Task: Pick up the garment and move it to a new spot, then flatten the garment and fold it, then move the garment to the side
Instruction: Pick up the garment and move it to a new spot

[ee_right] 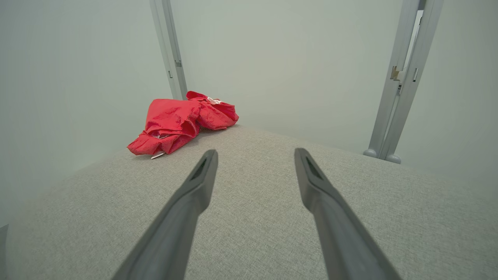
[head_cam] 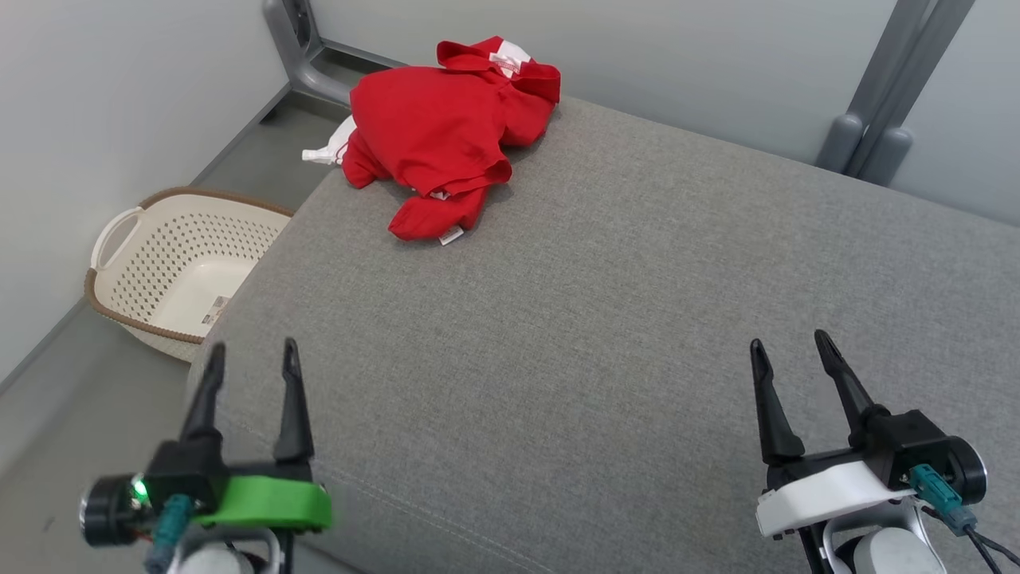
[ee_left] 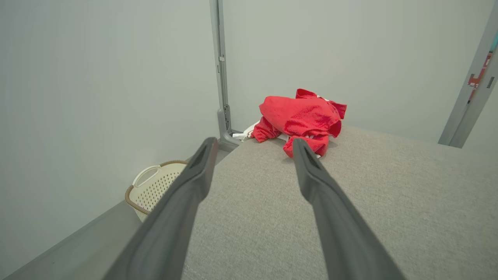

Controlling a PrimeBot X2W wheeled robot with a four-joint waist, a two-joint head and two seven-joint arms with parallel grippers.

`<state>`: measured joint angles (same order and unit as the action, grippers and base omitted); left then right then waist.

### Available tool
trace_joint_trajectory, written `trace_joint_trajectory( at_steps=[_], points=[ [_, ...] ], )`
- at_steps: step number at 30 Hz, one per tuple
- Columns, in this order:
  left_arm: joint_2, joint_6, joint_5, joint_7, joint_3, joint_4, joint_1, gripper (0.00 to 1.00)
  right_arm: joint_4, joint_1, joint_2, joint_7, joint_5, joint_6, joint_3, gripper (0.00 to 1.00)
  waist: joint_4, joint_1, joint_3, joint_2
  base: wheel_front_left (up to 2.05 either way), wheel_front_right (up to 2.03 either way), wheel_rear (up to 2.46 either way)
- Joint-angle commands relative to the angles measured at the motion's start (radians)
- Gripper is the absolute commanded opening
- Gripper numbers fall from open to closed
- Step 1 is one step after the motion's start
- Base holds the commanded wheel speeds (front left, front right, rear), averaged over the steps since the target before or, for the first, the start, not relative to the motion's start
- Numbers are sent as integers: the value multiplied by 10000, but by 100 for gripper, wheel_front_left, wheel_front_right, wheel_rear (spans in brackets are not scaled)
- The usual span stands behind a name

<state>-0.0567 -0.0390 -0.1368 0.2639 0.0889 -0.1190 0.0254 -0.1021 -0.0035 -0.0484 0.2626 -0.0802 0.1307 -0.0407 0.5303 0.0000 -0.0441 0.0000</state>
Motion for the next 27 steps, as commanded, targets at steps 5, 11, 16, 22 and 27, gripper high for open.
trace_joint_trajectory(
  at_steps=[5,11,16,22,27],
  points=[
    [-1369,609,182,9,-785,184,2322,100,285,-476,-40,34,711,1,-68,100,-598,0,-956,0,0,0,0],
    [-3130,1341,149,-630,-1032,-527,5201,100,580,-1284,-40,34,1308,-1,-134,100,-1709,0,-2140,0,0,0,0],
    [-3931,1623,-431,-1823,-659,-1803,7282,100,625,-1697,-43,34,1864,-1,-114,100,-2509,0,-3128,0,0,0,0],
    [-4311,1690,-1107,-3054,-17,-4046,8935,100,792,-1976,-37,35,2195,-1,-4,100,-3175,0,-4104,0,0,0,0],
    [-3892,1684,-1862,-3644,-177,-5864,9594,100,993,-2129,-32,35,2260,-1,-25,100,-3528,0,-4740,0,0,0,0]
  ],
)
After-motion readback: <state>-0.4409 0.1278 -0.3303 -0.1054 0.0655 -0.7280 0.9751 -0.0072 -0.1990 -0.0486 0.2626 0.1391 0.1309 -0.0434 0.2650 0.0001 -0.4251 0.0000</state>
